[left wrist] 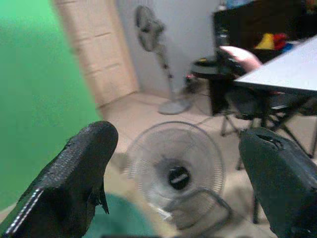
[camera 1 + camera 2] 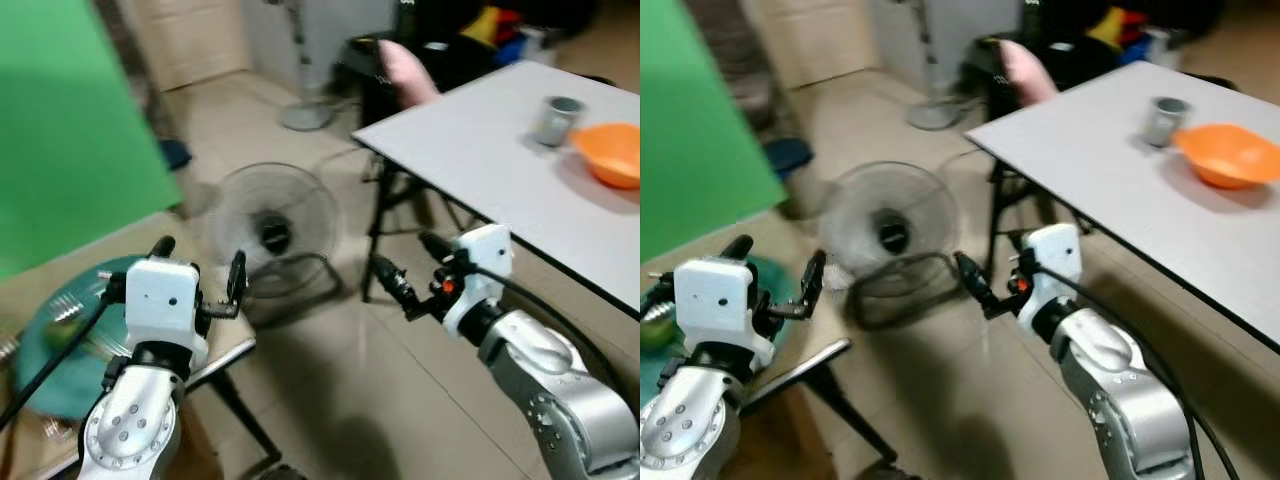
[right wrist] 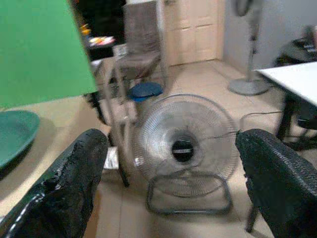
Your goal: Setting the table
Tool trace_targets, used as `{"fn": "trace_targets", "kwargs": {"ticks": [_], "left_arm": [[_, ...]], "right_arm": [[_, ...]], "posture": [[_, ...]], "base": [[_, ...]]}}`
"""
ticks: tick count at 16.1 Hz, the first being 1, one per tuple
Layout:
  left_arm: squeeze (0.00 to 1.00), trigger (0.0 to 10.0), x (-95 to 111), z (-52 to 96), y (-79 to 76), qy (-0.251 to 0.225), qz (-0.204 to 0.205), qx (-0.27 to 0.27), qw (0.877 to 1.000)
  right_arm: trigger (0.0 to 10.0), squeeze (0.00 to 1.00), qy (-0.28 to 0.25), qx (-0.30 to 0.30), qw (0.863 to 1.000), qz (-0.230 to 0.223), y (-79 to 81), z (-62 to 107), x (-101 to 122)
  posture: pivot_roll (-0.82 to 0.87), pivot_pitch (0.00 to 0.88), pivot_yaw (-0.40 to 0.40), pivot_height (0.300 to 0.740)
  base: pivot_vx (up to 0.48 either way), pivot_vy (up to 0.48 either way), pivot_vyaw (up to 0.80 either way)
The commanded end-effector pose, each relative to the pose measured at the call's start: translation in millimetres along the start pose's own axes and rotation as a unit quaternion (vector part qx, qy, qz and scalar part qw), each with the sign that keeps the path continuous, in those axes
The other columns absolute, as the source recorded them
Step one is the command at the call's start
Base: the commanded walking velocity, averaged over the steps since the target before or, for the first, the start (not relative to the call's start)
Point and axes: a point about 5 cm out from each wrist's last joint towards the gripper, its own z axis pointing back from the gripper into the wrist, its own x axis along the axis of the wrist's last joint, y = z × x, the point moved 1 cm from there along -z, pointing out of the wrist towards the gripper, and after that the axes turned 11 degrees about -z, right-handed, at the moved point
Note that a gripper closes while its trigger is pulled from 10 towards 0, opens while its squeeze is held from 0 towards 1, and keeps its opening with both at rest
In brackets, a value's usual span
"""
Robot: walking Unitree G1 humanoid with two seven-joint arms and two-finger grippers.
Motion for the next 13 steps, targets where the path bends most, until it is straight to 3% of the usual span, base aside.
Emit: {"fn": "trace_targets", "kwargs": {"ticks": [1,8,13], "left_arm": [[0.00,10.0,-1,0.8,4.8,0.005,-0.010,0.015,1.000],[0.00,10.0,-3,4.4,10.5,0.018,-0.020,0.035,0.999],[0.00,10.0,-1,2.5,14.5,0.011,-0.023,0.036,0.999]], "right_arm": [[10.0,1.00,-0.003,0.014,1.000,-0.004,3.9,-2.7,0],[10.0,1.00,0.020,0.079,0.997,-0.014,14.4,-8.4,-2],[10.0,1.00,0.020,0.074,0.997,-0.023,13.5,-12.2,-3]], "posture": [[0.03,0.000,0.052,0.740],[0.06,0.000,0.024,0.740],[0.06,0.000,0.042,0.740]], "base": [[0.000,0.000,0.80],[0.000,0.000,0.80],[0.000,0.000,0.80]]}}
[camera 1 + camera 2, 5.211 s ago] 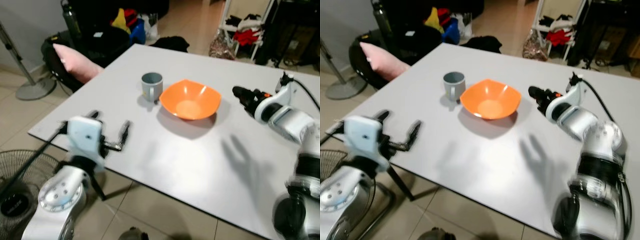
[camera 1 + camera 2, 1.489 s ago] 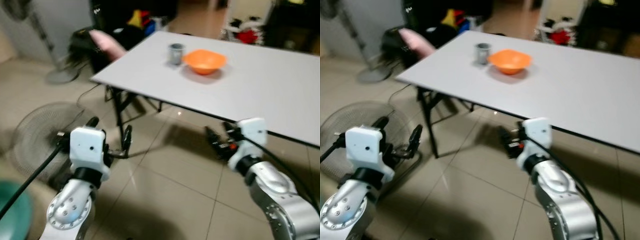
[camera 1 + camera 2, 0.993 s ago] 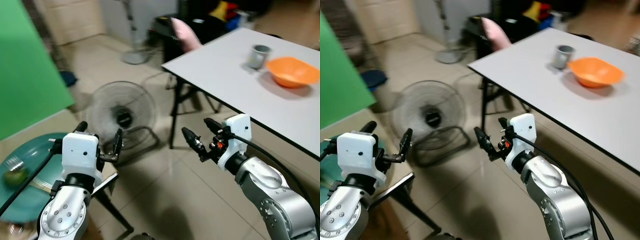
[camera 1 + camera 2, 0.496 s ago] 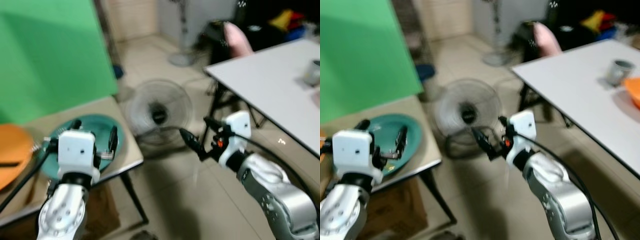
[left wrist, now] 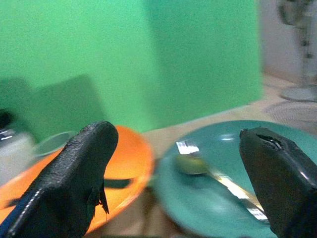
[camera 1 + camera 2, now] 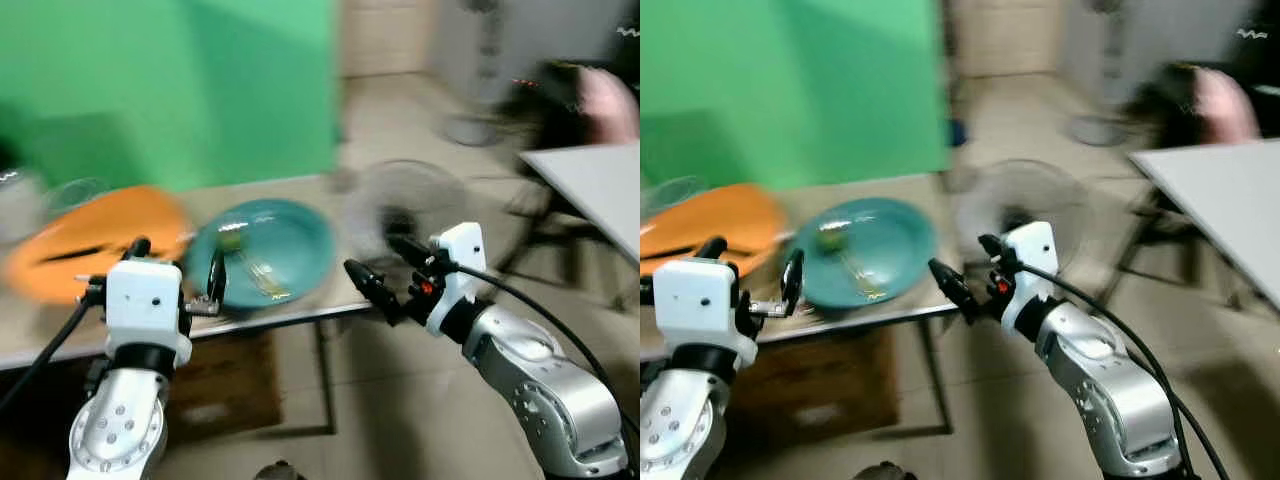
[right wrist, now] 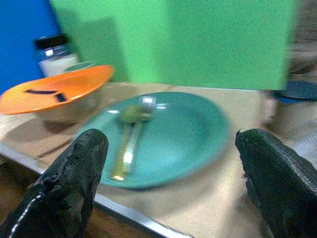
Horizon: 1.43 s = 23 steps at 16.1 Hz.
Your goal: Setting the table
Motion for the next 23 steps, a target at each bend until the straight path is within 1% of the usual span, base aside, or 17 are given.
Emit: {"fn": "trace_targets", "kwargs": {"ticks": [1,3,5,7,8,9,11,12,13,17,19,20,23], "left_arm": [[0.00,10.0,0,-0.3,3.2,0.000,-0.003,0.002,1.000],[0.00,10.0,3,-5.6,3.2,-0.008,-0.003,-0.011,1.000],[0.00,10.0,5,-7.4,3.9,-0.012,-0.002,-0.015,1.000],[0.00,10.0,6,-7.7,5.1,-0.015,-0.002,-0.017,1.000],[0.00,10.0,6,-7.6,5.3,-0.016,-0.002,-0.017,1.000],[0.00,10.0,6,-6.5,5.6,-0.016,-0.003,-0.025,1.000],[0.00,10.0,7,-5.8,4.3,-0.017,-0.003,-0.028,0.999],[0.00,10.0,7,-4.6,3.4,-0.018,-0.001,-0.029,0.999],[0.00,10.0,8,-4.0,2.5,-0.018,-0.002,-0.030,0.999],[0.00,10.0,8,-0.4,2.8,-0.015,-0.003,-0.033,0.999],[0.00,10.0,8,-0.2,2.4,-0.016,-0.005,-0.036,0.999],[0.00,10.0,9,-0.4,2.1,-0.016,-0.004,-0.037,0.999],[0.00,10.0,10,-2.3,-0.1,-0.021,-0.008,-0.046,0.999]], "right_arm": [[10.0,1.00,-0.006,0.001,1.000,0.000,1.2,-1.4,3],[10.0,1.00,-0.018,-0.015,1.000,0.000,-0.8,-2.9,6],[10.0,1.00,-0.026,-0.037,0.999,0.002,-4.1,-4.8,8],[10.0,1.00,-0.032,-0.051,0.998,0.001,-6.3,-7.3,12],[10.0,0.00,-0.032,-0.051,0.998,0.000,-6.2,-8.0,12],[10.0,0.00,-0.029,-0.043,0.999,-0.004,-3.9,-11.4,14],[10.0,0.00,-0.025,-0.035,0.999,-0.002,-3.2,-12.8,16],[10.0,0.00,-0.013,-0.014,1.000,0.017,0.9,-15.1,16],[10.0,0.00,-0.006,-0.011,0.999,0.030,1.6,-16.2,16],[10.0,0.00,-0.003,-0.009,1.000,0.023,3.8,-21.0,14],[10.0,0.00,-0.009,-0.023,0.999,0.022,1.5,-22.9,17],[10.0,0.00,-0.009,-0.019,0.999,0.030,1.9,-24.0,20],[10.0,0.00,0.018,-0.016,0.999,0.040,3.1,-29.6,23]], "posture": [[0.06,0.000,0.045,0.740],[0.05,0.000,0.058,0.740],[0.06,0.000,0.062,0.740],[0.06,0.000,0.061,0.740],[0.06,0.000,0.058,0.740],[0.06,0.000,0.055,0.740],[0.06,0.000,0.044,0.740],[0.07,0.000,0.040,0.740],[0.07,0.000,0.033,0.740],[0.09,0.000,0.020,0.740],[0.08,0.000,0.015,0.740],[0.08,0.000,0.015,0.740],[0.08,0.000,0.008,0.740]], "base": [[0.000,0.000,0.80],[0.000,0.000,0.80],[0.000,0.000,0.69],[0.253,0.000,0.00],[0.274,0.000,0.00],[0.277,0.000,0.00],[0.285,0.000,0.00],[0.296,0.000,0.00],[0.296,0.000,0.00],[0.295,0.000,0.80],[0.300,0.000,0.00],[0.300,0.000,0.00],[0.300,0.000,0.00]]}}
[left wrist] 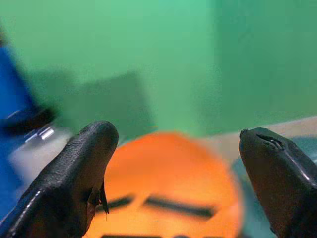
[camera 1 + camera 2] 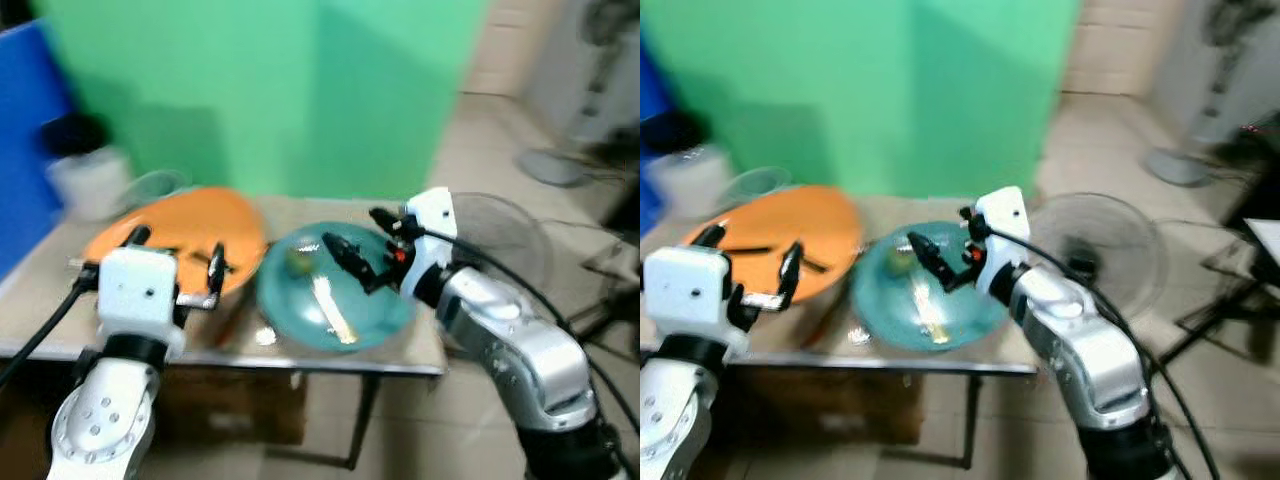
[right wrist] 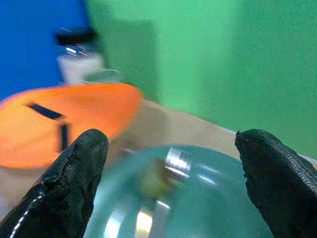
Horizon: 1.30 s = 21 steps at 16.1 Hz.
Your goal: Setting the table
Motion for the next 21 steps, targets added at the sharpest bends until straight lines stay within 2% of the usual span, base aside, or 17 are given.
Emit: {"fn": "trace_targets", "kwargs": {"ticks": [1,3,5,8,10,11,12,13,14,21], "left_arm": [[0.00,10.0,1,1.6,-5.5,-0.002,0.000,-0.030,1.000],[0.00,10.0,3,3.4,-12.1,-0.004,0.000,-0.085,0.996],[0.00,10.0,-1,4.7,-15.3,0.007,-0.019,-0.130,0.991],[0.00,10.0,1,7.8,-18.0,0.005,-0.005,-0.187,0.982],[0.00,10.0,3,17.9,-21.4,0.011,0.003,-0.256,0.967],[0.00,10.0,1,23.5,-21.4,0.021,-0.003,-0.283,0.959],[0.00,10.0,-1,28.4,-19.3,0.032,-0.004,-0.293,0.956],[0.00,10.0,-3,33.0,-18.6,0.041,-0.002,-0.302,0.952],[0.00,10.0,-3,37.3,-19.1,0.046,0.002,-0.312,0.949],[0.00,10.0,-4,47.3,-22.2,0.061,0.020,-0.330,0.942]], "right_arm": [[10.0,0.00,0.049,-0.041,0.998,0.003,-7.2,-3.5,-4],[10.0,0.00,0.100,-0.018,0.994,-0.027,-2.7,-8.9,-9],[10.0,0.00,0.156,-0.035,0.987,-0.025,-3.2,-13.7,-16],[10.0,0.00,0.207,-0.035,0.977,-0.031,2.7,-21.4,-22],[10.0,0.00,0.259,-0.043,0.965,-0.026,8.0,-26.9,-30],[6.2,0.00,0.276,-0.052,0.960,-0.022,8.2,-28.4,-34],[4.2,0.00,0.287,-0.059,0.956,-0.024,7.6,-28.7,-37],[1.4,0.00,0.297,-0.062,0.952,-0.024,7.1,-28.4,-39],[0.0,0.00,0.305,-0.064,0.950,-0.021,7.0,-28.1,-41],[0.0,0.00,0.329,-0.081,0.941,-0.016,3.9,-30.2,-51]], "posture": [[0.08,0.000,0.008,0.740],[0.08,0.000,0.009,0.740],[0.08,0.000,0.011,0.740],[0.07,0.000,0.015,0.740],[0.07,0.000,0.007,0.740],[0.08,0.000,0.000,0.740],[0.08,0.000,-0.004,0.740],[0.08,0.000,-0.009,0.740],[0.08,0.000,-0.010,0.740],[0.08,0.000,-0.025,0.740]], "base": [[0.000,0.000,0.00],[0.000,0.000,0.00],[0.000,0.000,0.00],[0.000,0.000,0.00],[0.000,0.000,0.00],[0.000,0.000,0.00],[0.000,0.000,0.00],[0.000,0.000,0.00],[0.000,0.000,0.00],[0.000,0.000,0.00]]}}
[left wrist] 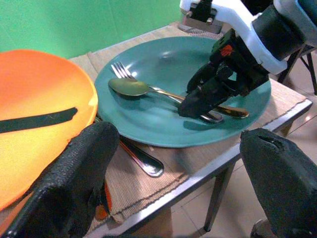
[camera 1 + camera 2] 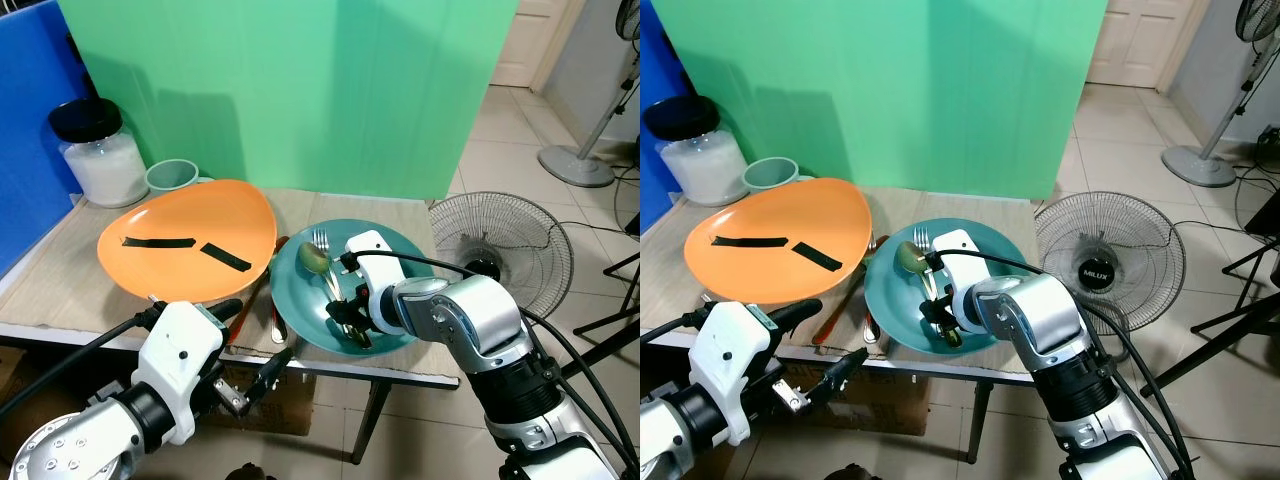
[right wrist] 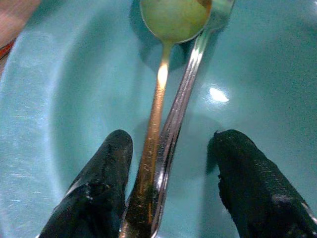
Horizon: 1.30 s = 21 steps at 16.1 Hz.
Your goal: Setting the table
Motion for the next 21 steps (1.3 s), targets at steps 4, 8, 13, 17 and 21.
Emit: {"fn": "trace_targets", "kwargs": {"ticks": [4,8,13,17,21], "left_arm": [[0.00,10.0,4.2,3.5,0.2,-0.003,-0.004,-0.001,1.000],[0.00,10.0,4.6,3.7,-0.2,-0.003,-0.003,0.000,1.000],[0.00,10.0,4.7,3.1,-1.0,-0.002,-0.002,-0.001,1.000],[0.00,10.0,4.9,3.5,-1.5,-0.002,-0.003,0.001,1.000],[0.00,10.0,4.5,2.9,-1.3,-0.002,-0.004,0.002,1.000]], "right_arm": [[0.0,0.00,0.003,-0.002,1.000,0.004,0.1,-0.5,1.3],[0.0,0.00,0.002,0.001,1.000,0.006,0.6,-0.5,2.6],[0.0,0.00,0.001,0.005,1.000,0.008,1.4,0.7,4.7],[0.0,0.00,-0.001,0.008,1.000,0.010,2.1,1.6,6.1],[0.0,0.00,-0.006,0.012,1.000,0.011,2.6,3.0,8.9]], "posture": [[0.08,0.000,-0.029,0.740],[0.08,0.000,-0.031,0.740],[0.08,0.000,-0.033,0.740],[0.08,0.000,-0.034,0.740],[0.08,0.000,-0.033,0.740]], "base": [[0.000,0.000,0.00],[0.000,0.000,0.00],[0.000,0.000,0.00],[0.000,0.000,0.00],[0.000,0.000,0.00]]}}
